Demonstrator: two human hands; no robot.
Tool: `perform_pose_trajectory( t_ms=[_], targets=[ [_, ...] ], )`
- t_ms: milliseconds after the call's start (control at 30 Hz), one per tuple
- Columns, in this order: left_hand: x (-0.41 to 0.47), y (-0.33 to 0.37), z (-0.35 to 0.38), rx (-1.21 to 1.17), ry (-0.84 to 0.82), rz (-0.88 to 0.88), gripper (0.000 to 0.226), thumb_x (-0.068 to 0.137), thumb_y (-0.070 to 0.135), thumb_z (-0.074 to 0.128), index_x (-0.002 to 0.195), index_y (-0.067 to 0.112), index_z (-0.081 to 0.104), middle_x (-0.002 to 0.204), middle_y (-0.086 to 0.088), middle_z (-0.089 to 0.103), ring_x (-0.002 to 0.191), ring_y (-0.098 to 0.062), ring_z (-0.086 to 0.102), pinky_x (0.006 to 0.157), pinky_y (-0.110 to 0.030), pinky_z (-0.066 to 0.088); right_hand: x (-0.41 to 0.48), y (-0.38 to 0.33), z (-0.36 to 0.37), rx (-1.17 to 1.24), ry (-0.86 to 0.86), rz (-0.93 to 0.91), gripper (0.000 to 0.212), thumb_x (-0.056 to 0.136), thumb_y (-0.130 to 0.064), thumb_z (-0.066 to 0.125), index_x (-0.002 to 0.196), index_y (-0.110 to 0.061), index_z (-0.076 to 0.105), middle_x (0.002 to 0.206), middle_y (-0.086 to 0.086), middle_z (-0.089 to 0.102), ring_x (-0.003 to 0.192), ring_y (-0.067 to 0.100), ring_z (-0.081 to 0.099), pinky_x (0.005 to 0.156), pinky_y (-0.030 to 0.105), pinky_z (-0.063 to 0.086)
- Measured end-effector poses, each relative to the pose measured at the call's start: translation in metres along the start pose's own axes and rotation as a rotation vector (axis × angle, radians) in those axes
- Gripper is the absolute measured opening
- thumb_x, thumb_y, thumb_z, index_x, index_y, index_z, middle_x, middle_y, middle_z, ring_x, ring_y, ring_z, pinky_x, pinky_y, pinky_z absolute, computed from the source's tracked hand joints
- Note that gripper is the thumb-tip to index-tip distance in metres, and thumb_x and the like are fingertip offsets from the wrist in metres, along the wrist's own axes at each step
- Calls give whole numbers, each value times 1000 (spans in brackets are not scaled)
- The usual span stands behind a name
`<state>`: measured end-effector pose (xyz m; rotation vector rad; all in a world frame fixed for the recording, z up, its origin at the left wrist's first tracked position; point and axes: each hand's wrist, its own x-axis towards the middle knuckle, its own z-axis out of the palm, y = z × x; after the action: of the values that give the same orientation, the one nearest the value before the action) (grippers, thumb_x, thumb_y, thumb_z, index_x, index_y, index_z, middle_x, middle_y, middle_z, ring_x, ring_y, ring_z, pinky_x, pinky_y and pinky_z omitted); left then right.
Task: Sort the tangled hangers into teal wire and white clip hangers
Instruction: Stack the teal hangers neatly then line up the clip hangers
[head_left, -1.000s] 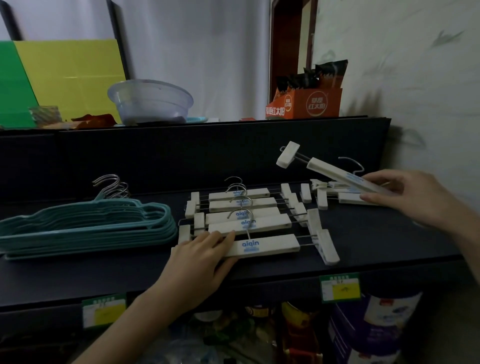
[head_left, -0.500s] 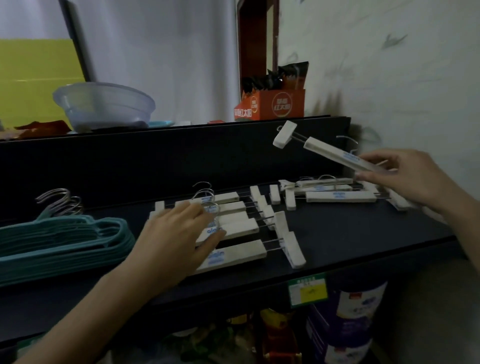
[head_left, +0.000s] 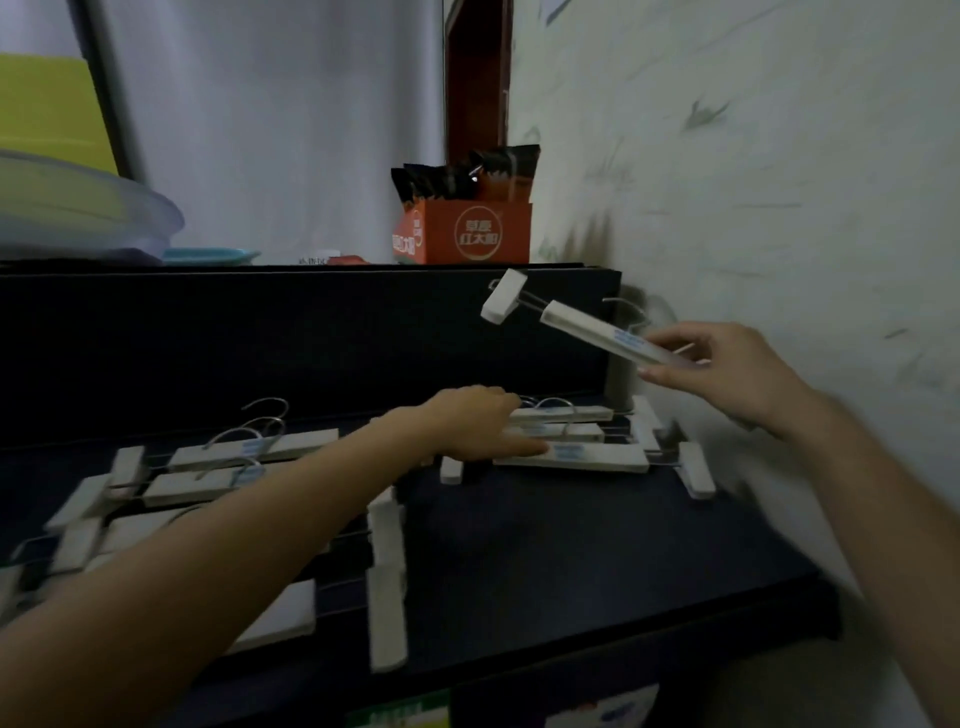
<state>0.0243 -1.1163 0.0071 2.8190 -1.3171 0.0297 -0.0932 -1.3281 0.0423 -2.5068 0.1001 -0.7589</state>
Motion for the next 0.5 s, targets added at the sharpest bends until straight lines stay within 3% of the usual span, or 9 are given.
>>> perform_pose_trajectory(
  t_ms=[167,300,500],
  targets=[
    [40,2,13,-85,-226,-89,88,78,74,38,147,27,11,153,-3,24,135,-26,33,109,-43,29,23,29,3,-30,-70,-38,32,76,-26,74,107,-24,68,86,-12,65,66,-6,58,62,4,39],
    [41,1,17,-37,-234,-64,92,76,75,42,147,28,8,151,-4,25,133,-26,33,107,-43,31,32,43,2,-29,-91,-76,31,76,-27,74,107,-25,68,86,-13,64,66,-8,57,60,-2,37],
    [18,19,17,19,-245,12,93,76,76,40,147,24,9,146,-5,28,130,-23,34,105,-38,34,44,47,3,-27,-101,-102,32,77,-28,73,109,-26,67,90,-10,63,74,-5,54,63,6,37]
  ],
)
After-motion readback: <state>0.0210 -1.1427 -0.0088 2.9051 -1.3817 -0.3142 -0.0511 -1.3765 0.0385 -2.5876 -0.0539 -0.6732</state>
